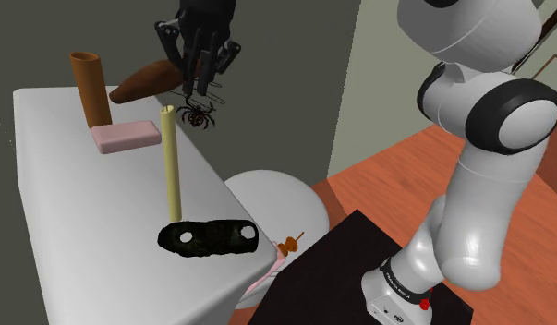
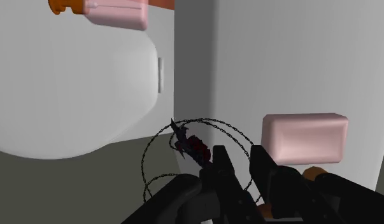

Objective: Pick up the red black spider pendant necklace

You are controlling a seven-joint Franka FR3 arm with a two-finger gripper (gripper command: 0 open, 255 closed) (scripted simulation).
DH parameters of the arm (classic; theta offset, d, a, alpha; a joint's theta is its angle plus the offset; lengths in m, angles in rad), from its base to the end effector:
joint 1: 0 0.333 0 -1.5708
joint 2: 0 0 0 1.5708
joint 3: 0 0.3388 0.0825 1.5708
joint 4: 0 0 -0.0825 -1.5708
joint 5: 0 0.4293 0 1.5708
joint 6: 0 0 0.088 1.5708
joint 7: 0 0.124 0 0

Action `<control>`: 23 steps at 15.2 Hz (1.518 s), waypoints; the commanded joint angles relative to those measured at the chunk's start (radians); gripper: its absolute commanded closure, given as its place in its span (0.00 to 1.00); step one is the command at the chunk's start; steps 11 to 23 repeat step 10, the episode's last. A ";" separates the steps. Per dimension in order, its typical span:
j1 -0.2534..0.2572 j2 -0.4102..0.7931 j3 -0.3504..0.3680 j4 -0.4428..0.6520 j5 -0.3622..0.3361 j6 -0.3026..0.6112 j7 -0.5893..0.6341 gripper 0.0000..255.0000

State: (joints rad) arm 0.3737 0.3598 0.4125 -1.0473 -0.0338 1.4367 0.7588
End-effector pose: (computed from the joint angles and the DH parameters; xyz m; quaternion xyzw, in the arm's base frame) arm 0.5343 0.4382 0.6665 -0.9981 0.0030 0.0166 0.0588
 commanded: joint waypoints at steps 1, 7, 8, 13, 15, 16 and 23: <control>0.010 0.019 -0.002 0.055 -0.013 -0.038 0.003 1.00; 0.082 0.150 -0.007 0.360 -0.066 -0.211 0.020 1.00; 0.116 0.208 -0.013 0.479 -0.088 -0.271 0.022 1.00; 0.126 0.223 -0.018 0.510 -0.092 -0.286 0.021 1.00; 0.126 0.223 -0.018 0.510 -0.092 -0.286 0.021 1.00; 0.126 0.223 -0.018 0.510 -0.092 -0.286 0.021 1.00; 0.126 0.223 -0.018 0.510 -0.092 -0.286 0.021 1.00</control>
